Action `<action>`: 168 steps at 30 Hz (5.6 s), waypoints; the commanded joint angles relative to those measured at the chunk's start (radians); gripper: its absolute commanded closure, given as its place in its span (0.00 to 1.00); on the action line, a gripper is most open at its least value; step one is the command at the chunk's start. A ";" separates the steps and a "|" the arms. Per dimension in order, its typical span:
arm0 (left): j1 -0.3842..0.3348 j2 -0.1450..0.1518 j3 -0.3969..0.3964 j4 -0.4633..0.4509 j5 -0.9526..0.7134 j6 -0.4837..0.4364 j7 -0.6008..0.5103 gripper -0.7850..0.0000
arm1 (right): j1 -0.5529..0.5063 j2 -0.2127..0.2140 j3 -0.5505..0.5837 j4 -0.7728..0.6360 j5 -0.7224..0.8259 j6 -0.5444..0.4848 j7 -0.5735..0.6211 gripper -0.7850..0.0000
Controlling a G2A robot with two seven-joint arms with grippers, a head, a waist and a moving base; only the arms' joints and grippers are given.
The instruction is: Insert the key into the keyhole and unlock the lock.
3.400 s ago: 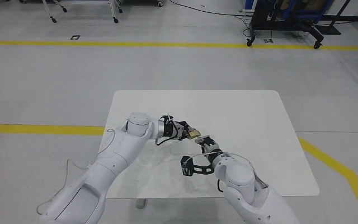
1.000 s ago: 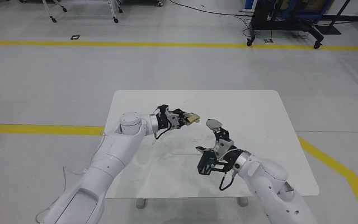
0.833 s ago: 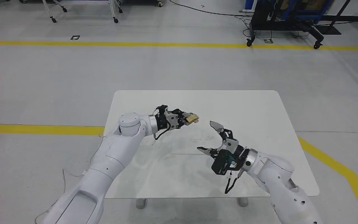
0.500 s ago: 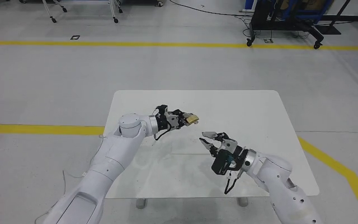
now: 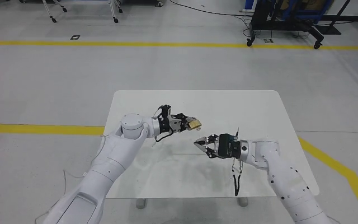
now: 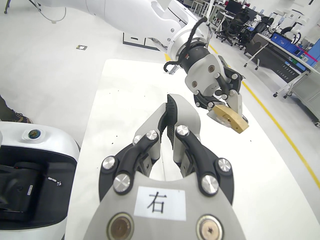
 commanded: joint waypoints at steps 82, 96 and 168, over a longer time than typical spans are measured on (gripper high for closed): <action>0.033 -0.005 -0.020 -0.039 0.106 -0.091 0.088 1.00 | -0.098 0.022 -0.022 -0.176 -0.008 0.526 0.304 1.00; 0.070 0.001 -0.034 -0.090 0.163 -0.147 0.139 1.00 | -0.056 0.020 0.026 -0.057 0.397 0.311 0.348 1.00; 0.273 0.070 -0.101 -0.627 0.778 0.121 0.362 0.00 | -0.319 0.069 0.380 -0.160 0.193 0.398 -0.001 0.00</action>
